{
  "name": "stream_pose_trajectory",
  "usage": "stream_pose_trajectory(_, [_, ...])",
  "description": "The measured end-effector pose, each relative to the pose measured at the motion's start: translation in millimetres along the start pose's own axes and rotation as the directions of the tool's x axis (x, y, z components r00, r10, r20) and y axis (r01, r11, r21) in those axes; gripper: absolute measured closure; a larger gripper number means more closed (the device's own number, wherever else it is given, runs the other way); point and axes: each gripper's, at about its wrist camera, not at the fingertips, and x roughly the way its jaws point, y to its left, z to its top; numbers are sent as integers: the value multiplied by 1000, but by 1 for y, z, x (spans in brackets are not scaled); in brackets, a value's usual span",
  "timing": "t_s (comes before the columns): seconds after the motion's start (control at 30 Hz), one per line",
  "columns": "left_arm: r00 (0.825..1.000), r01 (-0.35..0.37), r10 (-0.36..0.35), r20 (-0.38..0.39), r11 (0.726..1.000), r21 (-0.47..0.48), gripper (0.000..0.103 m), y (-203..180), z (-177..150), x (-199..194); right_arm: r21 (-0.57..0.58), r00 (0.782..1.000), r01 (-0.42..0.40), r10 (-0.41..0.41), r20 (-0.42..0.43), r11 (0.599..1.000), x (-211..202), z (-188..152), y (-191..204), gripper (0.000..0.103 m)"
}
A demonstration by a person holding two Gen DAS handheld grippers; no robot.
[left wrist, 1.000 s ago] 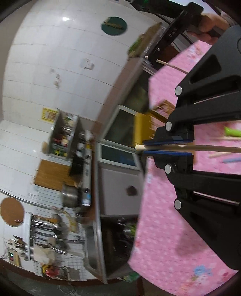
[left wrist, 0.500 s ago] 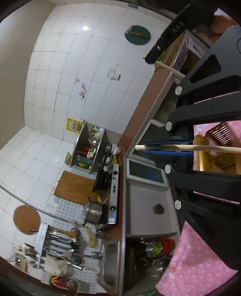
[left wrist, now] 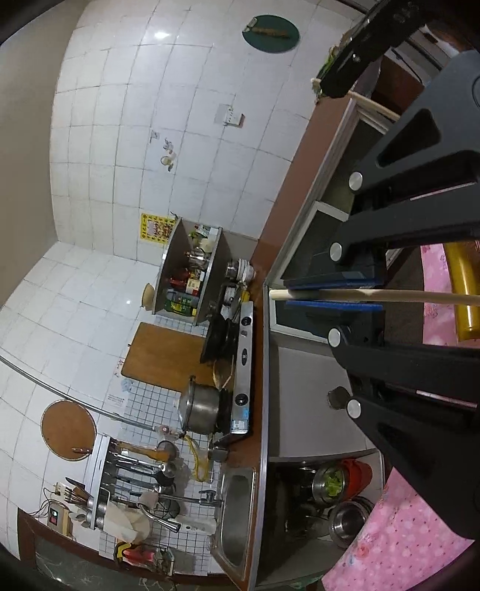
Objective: Organize utensils
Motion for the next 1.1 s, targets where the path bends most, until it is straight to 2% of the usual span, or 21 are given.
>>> stream_pose_trajectory(0.27, [997,-29,29,-74,1000,1,99,14,-32,6,-18,996,-9,7,-87,1000,14,-37,3,97])
stream_pose_trajectory(0.47, [993,-36,35,-114,999,-6,98,25,-30,-12,-13,985,-7,4,-171,1000,19,-57,2,96])
stream_pose_trajectory(0.5, [992,-36,34,-124,999,-14,97,28,-28,-15,-12,981,-1,-2,-193,1000,20,-59,1,92])
stream_pose_trajectory(0.53, [990,-40,37,-135,999,-23,91,30,-26,-20,-9,978,4,-6,-207,1000,20,-60,0,84])
stream_pose_trajectory(0.57, [989,-51,47,-142,998,-24,86,32,-24,-25,-3,975,8,-9,-221,1000,19,-61,-2,60])
stream_pose_trajectory(0.6, [988,-64,61,-143,998,-19,74,32,-22,-31,4,975,15,-13,-223,1000,15,-61,-4,47])
stream_pose_trajectory(0.63, [986,-88,86,-142,996,-5,61,33,-20,-40,6,977,25,-23,-214,1000,10,-60,-6,47])
stream_pose_trajectory(0.73, [978,-143,149,-145,988,48,44,36,-17,-64,3,975,43,-41,-220,999,-5,-60,-9,47])
stream_pose_trajectory(0.8, [971,-151,161,-176,986,69,39,42,-18,-79,2,971,56,-54,-232,998,-15,-63,-11,47])
stream_pose_trajectory(0.83, [968,-156,166,-190,985,68,30,46,-19,-84,1,969,63,-61,-240,998,-19,-66,-12,47])
stream_pose_trajectory(1.0, [952,-173,181,-246,984,54,10,68,-33,-119,-36,953,105,-111,-282,994,-44,-90,-9,47])
stream_pose_trajectory(1.1, [937,-191,208,-281,978,85,5,77,-50,-139,-44,939,113,-121,-322,993,-59,-113,-7,47])
